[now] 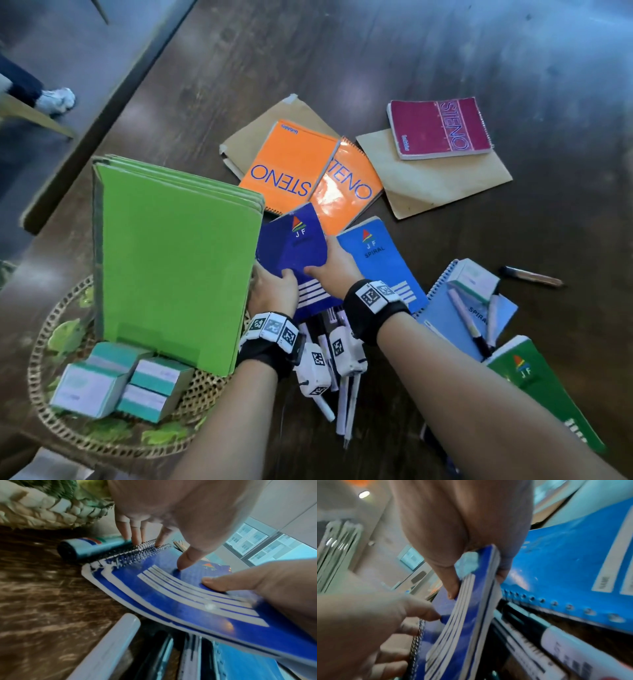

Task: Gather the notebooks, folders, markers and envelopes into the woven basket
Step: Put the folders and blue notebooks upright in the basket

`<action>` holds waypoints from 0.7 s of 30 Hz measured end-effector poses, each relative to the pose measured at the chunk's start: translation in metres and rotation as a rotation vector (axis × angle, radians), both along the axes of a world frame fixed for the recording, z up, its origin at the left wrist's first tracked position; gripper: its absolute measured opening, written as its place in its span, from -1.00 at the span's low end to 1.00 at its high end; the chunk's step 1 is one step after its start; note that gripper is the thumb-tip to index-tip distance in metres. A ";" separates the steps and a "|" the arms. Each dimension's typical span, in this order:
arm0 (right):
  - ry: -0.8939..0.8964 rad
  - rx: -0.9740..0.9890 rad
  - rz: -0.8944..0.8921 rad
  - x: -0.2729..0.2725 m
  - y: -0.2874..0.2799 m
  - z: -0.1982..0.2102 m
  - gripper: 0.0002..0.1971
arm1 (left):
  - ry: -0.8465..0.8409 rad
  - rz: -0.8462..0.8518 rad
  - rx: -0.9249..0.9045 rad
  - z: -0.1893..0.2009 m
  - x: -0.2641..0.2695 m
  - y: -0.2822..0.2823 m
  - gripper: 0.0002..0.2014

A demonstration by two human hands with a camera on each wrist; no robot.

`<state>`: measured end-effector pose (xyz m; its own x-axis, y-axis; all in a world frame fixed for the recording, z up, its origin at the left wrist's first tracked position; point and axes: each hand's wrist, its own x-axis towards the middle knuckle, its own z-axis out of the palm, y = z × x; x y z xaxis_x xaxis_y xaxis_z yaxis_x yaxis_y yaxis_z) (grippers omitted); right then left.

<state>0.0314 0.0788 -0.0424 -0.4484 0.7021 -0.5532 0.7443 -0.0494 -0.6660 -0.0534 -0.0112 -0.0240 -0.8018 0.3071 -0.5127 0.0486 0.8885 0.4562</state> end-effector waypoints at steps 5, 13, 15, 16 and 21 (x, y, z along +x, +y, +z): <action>0.225 -0.182 -0.064 0.023 0.005 0.001 -0.49 | -0.019 0.009 0.013 -0.001 0.000 0.000 -0.48; 0.406 -0.352 -0.222 0.061 0.011 0.028 -0.67 | 0.052 -0.028 0.200 0.001 0.009 0.005 -0.68; 0.445 -0.389 -0.252 0.076 0.014 0.037 -0.64 | 0.039 -0.030 0.329 0.001 0.015 0.008 -0.71; 0.466 -0.401 -0.264 0.085 0.016 0.041 -0.61 | 0.036 -0.037 0.390 0.002 0.019 0.010 -0.72; 0.493 -0.335 -0.336 0.135 0.032 0.048 -0.54 | -0.113 -0.206 0.642 0.012 0.041 0.018 -0.68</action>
